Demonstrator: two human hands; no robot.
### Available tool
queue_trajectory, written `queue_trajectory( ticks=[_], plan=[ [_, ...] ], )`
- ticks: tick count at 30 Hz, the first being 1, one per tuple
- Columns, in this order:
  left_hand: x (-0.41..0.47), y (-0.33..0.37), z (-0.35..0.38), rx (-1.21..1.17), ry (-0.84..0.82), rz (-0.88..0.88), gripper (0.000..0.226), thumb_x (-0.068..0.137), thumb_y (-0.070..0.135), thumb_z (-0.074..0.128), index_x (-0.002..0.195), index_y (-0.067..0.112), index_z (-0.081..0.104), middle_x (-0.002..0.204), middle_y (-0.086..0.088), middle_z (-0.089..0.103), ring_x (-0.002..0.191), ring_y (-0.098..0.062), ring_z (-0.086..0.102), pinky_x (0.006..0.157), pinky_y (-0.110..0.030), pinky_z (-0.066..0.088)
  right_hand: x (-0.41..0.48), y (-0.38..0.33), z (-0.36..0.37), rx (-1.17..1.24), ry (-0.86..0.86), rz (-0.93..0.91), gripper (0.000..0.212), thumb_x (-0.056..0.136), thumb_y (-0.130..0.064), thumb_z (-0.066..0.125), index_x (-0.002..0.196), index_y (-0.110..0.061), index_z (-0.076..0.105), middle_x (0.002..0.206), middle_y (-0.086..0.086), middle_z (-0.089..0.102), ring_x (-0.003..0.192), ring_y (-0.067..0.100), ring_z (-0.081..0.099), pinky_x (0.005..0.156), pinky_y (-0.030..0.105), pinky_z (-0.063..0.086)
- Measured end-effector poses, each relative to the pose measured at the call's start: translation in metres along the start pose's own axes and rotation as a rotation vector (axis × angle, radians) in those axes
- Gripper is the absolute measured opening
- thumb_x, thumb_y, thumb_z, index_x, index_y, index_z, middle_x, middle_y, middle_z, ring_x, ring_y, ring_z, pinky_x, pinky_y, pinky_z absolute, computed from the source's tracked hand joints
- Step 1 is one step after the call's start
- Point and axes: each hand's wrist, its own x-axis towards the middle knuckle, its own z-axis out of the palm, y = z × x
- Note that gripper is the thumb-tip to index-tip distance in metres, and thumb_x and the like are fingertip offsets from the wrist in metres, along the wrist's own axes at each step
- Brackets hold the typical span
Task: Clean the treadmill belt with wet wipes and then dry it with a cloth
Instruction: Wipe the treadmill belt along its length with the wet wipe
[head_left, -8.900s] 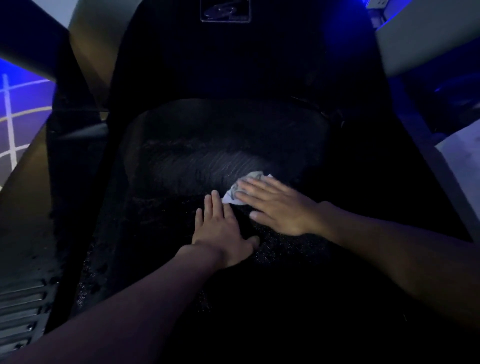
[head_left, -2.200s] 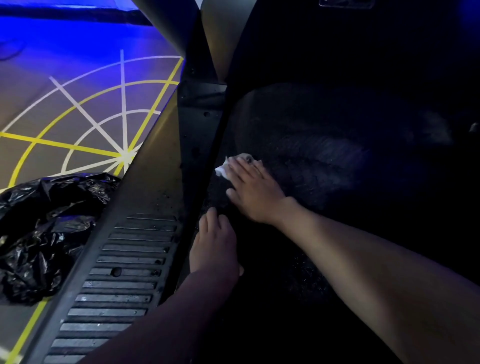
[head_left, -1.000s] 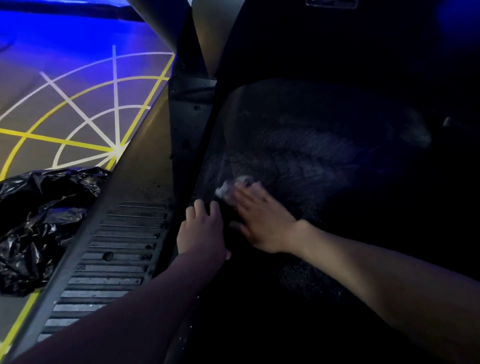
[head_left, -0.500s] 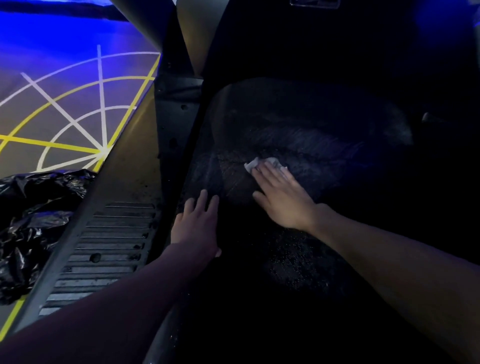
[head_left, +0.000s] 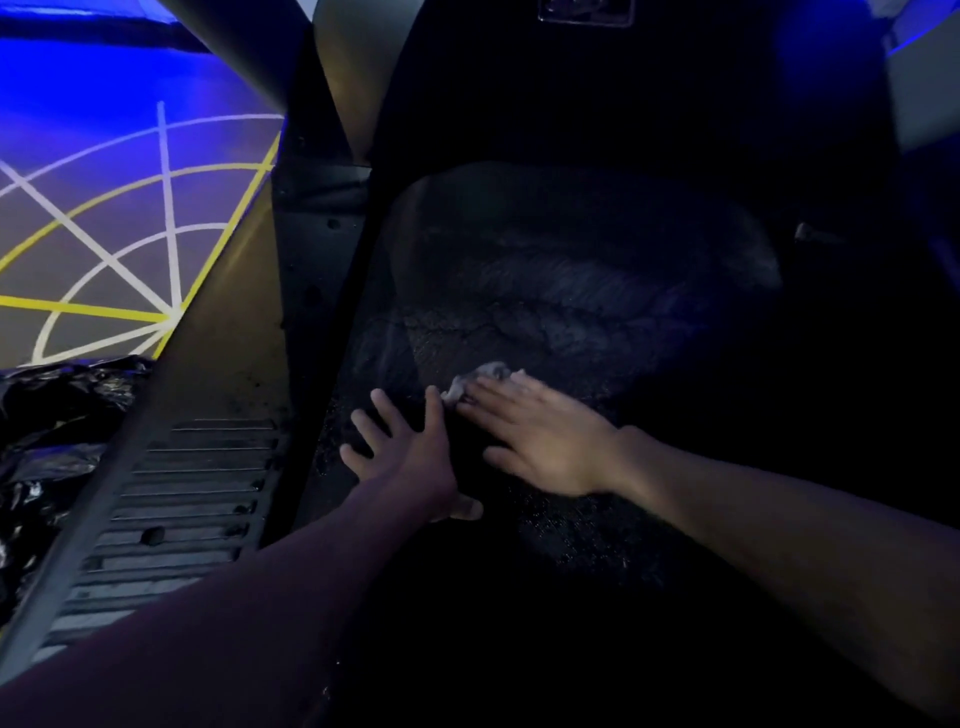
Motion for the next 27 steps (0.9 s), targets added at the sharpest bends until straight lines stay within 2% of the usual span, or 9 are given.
queue_trajectory(
  ticks=[4, 8, 9, 12, 16, 18, 20, 22, 27],
  plan=[
    [-0.001, 0.007, 0.001, 0.059, 0.022, -0.016, 0.137, 0.070, 0.045, 0.083, 0.150, 0.022, -0.027, 0.148, -0.032, -0.034, 0.139, -0.055, -0.020, 0.114, -0.064, 0.004, 0.001, 0.020, -0.006, 0.061, 0.037, 0.335, 0.067, 0.104, -0.053, 0.012, 0.157, -0.019, -0.010, 0.165, 0.003, -0.017, 0.148, 0.014, -0.026, 0.121, 0.040, -0.016],
    [0.001, 0.011, 0.001, 0.198, 0.100, 0.108, 0.135, 0.070, 0.048, 0.082, 0.151, 0.002, -0.016, 0.157, -0.022, -0.024, 0.147, -0.039, -0.013, 0.119, -0.048, 0.010, -0.022, 0.005, 0.004, 0.006, -0.025, 0.012, 0.070, 0.100, -0.056, 0.012, 0.158, -0.020, -0.003, 0.164, -0.001, -0.016, 0.149, 0.012, -0.023, 0.121, 0.039, -0.016],
    [0.002, 0.011, 0.000, 0.216, 0.107, 0.136, 0.135, 0.069, 0.047, 0.082, 0.151, 0.000, -0.014, 0.158, -0.018, -0.022, 0.148, -0.035, -0.011, 0.118, -0.046, 0.012, -0.024, 0.016, 0.003, 0.007, -0.016, 0.036, 0.070, 0.099, -0.057, 0.010, 0.158, -0.021, -0.002, 0.164, -0.002, -0.014, 0.149, 0.011, -0.021, 0.121, 0.038, -0.014],
    [0.002, 0.012, 0.001, 0.231, 0.095, 0.180, 0.134, 0.070, 0.043, 0.083, 0.152, 0.012, -0.018, 0.158, -0.018, -0.023, 0.148, -0.037, -0.012, 0.118, -0.049, 0.012, -0.017, 0.033, 0.000, 0.042, 0.101, 0.373, 0.078, 0.092, -0.060, -0.005, 0.158, -0.018, -0.003, 0.166, 0.002, -0.011, 0.150, 0.012, -0.019, 0.120, 0.036, -0.017],
    [0.007, 0.022, 0.003, 0.152, -0.025, 0.146, 0.133, 0.074, 0.035, 0.081, 0.149, 0.022, -0.028, 0.149, -0.022, -0.041, 0.141, -0.042, -0.029, 0.118, -0.056, 0.001, -0.027, 0.004, 0.005, 0.073, 0.008, 0.156, 0.070, 0.099, -0.056, 0.009, 0.158, -0.022, -0.007, 0.163, -0.001, -0.019, 0.148, 0.012, -0.025, 0.120, 0.040, -0.017],
    [0.011, 0.029, 0.001, 0.074, -0.093, 0.114, 0.139, 0.069, 0.051, 0.081, 0.147, 0.023, -0.031, 0.146, -0.023, -0.044, 0.138, -0.043, -0.034, 0.116, -0.059, -0.004, -0.035, 0.015, 0.006, 0.047, 0.010, 0.124, 0.066, 0.102, -0.053, 0.015, 0.158, -0.025, -0.006, 0.164, -0.003, -0.016, 0.149, 0.011, -0.023, 0.122, 0.039, -0.013],
    [0.010, 0.034, 0.003, 0.030, -0.091, 0.099, 0.144, 0.064, 0.067, 0.077, 0.146, 0.021, -0.032, 0.145, -0.023, -0.046, 0.137, -0.043, -0.036, 0.113, -0.061, -0.007, -0.033, 0.028, 0.003, 0.062, 0.083, 0.358, 0.064, 0.104, -0.050, 0.017, 0.159, -0.023, -0.004, 0.166, -0.001, -0.012, 0.150, 0.012, -0.019, 0.122, 0.038, -0.012],
    [0.007, 0.034, 0.010, 0.016, -0.012, 0.089, 0.143, 0.065, 0.066, 0.076, 0.147, 0.020, -0.031, 0.145, -0.023, -0.045, 0.137, -0.043, -0.036, 0.114, -0.062, -0.008, -0.030, 0.025, 0.002, 0.090, 0.109, 0.521, 0.064, 0.105, -0.049, 0.016, 0.158, -0.021, -0.006, 0.165, 0.001, -0.016, 0.149, 0.013, -0.021, 0.120, 0.038, -0.016],
    [0.002, 0.045, 0.016, 0.058, 0.097, 0.115, 0.132, 0.073, 0.054, 0.076, 0.150, 0.008, -0.021, 0.153, -0.023, -0.033, 0.142, -0.042, -0.027, 0.115, -0.062, -0.001, -0.055, -0.003, 0.011, 0.072, 0.017, 0.270, 0.062, 0.106, -0.049, 0.016, 0.157, -0.025, -0.010, 0.162, -0.003, -0.024, 0.148, 0.011, -0.026, 0.119, 0.037, -0.019]
  ],
)
